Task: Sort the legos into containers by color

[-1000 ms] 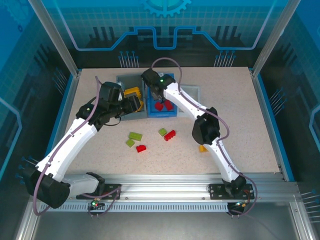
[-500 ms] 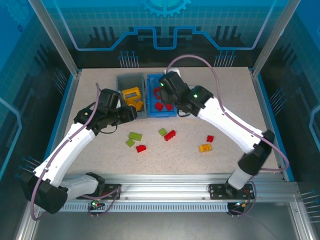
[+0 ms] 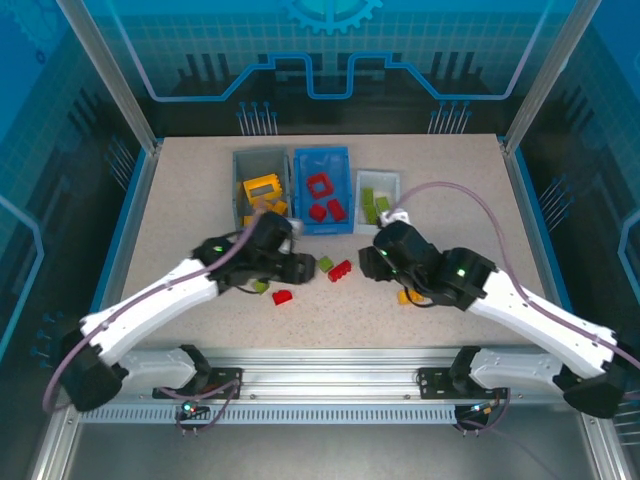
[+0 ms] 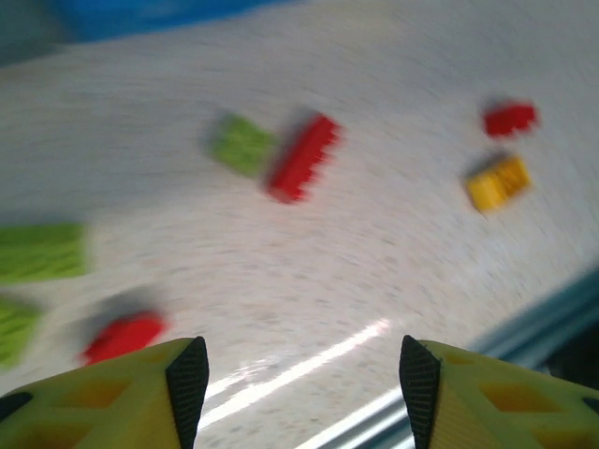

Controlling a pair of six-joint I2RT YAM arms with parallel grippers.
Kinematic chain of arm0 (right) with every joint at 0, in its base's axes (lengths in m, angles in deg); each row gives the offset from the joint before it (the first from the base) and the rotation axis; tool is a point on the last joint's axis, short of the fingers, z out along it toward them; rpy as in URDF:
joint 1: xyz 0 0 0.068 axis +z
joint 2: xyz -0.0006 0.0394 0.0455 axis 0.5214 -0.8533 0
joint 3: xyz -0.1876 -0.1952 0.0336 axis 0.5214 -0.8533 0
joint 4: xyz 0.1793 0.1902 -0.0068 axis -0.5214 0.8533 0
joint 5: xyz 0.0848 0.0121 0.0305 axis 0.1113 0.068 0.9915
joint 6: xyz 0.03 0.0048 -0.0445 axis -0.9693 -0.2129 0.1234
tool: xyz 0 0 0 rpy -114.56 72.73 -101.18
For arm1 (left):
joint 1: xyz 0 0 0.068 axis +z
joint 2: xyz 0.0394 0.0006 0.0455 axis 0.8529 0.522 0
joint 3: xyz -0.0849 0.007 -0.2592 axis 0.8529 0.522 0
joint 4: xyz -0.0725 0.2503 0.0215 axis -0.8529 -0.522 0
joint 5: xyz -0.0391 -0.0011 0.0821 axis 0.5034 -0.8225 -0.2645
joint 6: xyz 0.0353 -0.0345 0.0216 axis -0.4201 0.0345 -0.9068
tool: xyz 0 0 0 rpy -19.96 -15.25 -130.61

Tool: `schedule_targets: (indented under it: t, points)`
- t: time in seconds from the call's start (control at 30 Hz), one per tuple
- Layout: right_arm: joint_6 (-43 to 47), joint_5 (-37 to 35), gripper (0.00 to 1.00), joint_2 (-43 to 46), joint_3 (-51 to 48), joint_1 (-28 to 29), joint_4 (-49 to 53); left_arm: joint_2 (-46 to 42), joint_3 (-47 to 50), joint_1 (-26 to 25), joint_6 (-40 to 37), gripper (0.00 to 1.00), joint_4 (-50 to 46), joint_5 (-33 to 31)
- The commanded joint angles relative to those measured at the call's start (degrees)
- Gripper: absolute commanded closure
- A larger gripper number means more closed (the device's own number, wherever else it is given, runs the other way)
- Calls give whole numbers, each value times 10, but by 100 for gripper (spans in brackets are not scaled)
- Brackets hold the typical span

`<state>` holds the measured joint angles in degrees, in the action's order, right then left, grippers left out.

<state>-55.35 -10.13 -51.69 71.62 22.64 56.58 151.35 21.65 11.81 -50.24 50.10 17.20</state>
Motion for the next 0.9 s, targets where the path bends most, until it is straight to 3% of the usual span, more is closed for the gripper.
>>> schedule_targets:
  t: [0.0, 0.2, 0.4, 0.77, 0.8, 0.87]
  points:
    - [-153, -74, 43, 77, -18, 0, 127, 97, -36, -73, -61, 39, 118, 1]
    - [-251, -96, 37, 162, 11, -18, 260, 286, -159, -158, -198, 37, 198, -23]
    - [-249, -108, 27, 213, 54, -24, 282, 426, -253, -166, -304, 34, 209, -20]
    - [-231, -103, 24, 220, 63, -26, 274, 542, -333, -167, -371, 29, 188, -32]
    - [-231, -101, 24, 221, 60, -26, 270, 548, -337, -167, -375, 22, 186, -35]
    - [-233, -99, 24, 221, 57, -26, 268, 561, -347, -168, -381, 22, 182, -42]
